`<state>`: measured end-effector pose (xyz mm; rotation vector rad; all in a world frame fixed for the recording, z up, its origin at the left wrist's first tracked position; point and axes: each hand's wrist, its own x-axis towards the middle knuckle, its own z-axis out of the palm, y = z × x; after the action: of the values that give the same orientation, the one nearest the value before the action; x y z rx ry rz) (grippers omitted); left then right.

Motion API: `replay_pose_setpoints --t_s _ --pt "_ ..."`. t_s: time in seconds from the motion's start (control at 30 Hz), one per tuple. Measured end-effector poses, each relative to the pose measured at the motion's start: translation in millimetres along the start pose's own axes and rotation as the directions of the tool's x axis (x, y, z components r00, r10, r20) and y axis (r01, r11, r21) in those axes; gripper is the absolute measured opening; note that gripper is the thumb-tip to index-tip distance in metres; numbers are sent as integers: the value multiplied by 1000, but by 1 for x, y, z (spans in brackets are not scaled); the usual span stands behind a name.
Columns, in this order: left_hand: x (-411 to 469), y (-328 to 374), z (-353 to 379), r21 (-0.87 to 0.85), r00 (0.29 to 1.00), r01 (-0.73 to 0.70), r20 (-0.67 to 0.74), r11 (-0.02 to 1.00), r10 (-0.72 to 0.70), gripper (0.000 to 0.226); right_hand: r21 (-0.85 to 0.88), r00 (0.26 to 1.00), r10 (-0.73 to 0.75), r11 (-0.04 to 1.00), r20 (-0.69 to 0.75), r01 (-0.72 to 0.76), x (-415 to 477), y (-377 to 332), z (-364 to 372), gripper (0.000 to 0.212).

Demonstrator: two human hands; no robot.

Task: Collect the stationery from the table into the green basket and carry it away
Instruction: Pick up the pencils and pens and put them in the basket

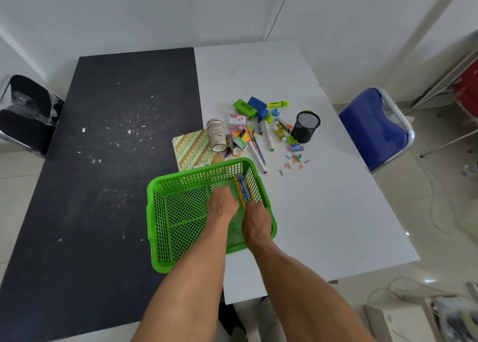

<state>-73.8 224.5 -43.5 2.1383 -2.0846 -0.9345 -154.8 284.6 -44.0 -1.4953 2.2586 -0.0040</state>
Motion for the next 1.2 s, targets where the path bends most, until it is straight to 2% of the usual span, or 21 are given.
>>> replay_pose_setpoints --t_s 0.23,0.43,0.5,0.73,0.83,0.97,1.1,1.2 --pt "8 2 14 -125 995 76 76 989 -67 41 -85 999 -43 995 23 45 19 -1 0 22" --pt "20 16 12 -245 980 191 107 951 -169 28 -2 999 -24 1000 30 24 28 -1 -4 22" --pt "26 20 13 -296 971 228 139 928 -194 24 21 999 -46 999 8 46 32 -4 -9 21" --pt "39 34 13 -363 916 394 236 844 -326 37 180 986 -93 977 -139 118 55 1 -29 15" --pt "42 40 12 -363 910 403 253 840 -327 33 264 965 -100 950 -242 165 69 8 -31 15" --pt "42 46 14 -338 918 382 247 860 -311 27 401 925 -14 898 -380 178 87 16 -36 12" --pt "46 49 15 -403 917 392 247 827 -314 22 426 911 -7 883 -412 199 109 24 -44 13" --pt "49 51 14 -439 912 405 260 802 -318 23 432 927 30 890 -375 146 130 27 -48 15"
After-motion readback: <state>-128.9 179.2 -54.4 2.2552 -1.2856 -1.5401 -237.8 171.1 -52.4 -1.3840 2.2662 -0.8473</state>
